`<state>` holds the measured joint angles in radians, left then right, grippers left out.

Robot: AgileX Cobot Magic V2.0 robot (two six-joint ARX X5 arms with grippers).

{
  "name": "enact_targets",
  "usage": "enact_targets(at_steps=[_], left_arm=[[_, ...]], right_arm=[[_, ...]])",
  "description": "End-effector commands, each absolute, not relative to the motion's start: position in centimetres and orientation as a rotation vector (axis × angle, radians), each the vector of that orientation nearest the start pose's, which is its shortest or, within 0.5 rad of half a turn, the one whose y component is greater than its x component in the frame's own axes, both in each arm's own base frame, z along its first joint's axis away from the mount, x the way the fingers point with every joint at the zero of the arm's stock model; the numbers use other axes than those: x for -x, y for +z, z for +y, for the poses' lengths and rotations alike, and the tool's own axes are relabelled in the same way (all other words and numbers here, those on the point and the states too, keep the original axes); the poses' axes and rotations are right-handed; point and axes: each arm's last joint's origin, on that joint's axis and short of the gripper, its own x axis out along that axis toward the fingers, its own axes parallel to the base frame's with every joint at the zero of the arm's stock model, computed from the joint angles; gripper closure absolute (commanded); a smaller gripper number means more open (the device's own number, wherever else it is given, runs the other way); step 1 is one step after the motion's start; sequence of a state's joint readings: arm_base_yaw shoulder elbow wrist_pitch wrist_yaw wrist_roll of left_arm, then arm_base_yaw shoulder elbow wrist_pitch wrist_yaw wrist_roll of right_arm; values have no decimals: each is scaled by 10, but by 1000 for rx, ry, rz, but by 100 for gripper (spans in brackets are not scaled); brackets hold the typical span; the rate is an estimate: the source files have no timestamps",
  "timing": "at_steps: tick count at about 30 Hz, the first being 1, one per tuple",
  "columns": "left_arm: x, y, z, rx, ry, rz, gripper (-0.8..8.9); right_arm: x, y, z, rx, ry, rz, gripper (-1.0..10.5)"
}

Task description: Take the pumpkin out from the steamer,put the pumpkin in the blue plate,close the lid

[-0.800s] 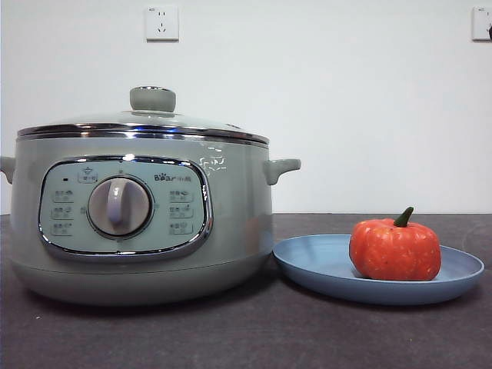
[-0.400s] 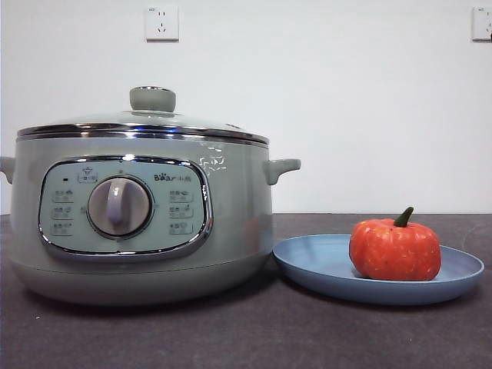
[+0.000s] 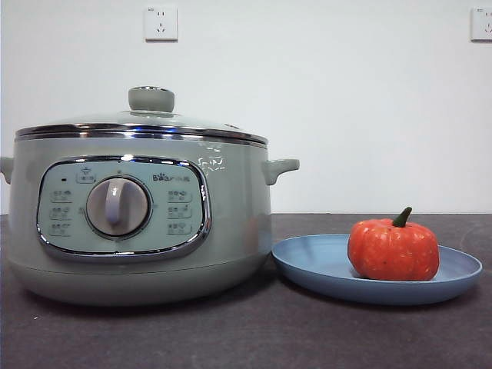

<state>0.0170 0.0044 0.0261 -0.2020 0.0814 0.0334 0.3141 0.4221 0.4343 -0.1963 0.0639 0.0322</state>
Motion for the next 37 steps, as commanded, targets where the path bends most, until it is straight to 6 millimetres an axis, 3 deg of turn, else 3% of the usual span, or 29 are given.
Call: enact_targets(at_steps=[1,5,13,37], left_arm=[[-95,148,0,-16,-63,200,816],[-95,148,0,-16,-64,200,816],[-95,148,0,-16,-64,200,816],[-95,148,0,-16,-64,200,816]], right_arm=[[-112,223,30,71,331,116,946],[-105,187,20,39,266,92,946],[-97,153,9,-7,166,128,946],[-96,148,9,-21,157,183,946]])
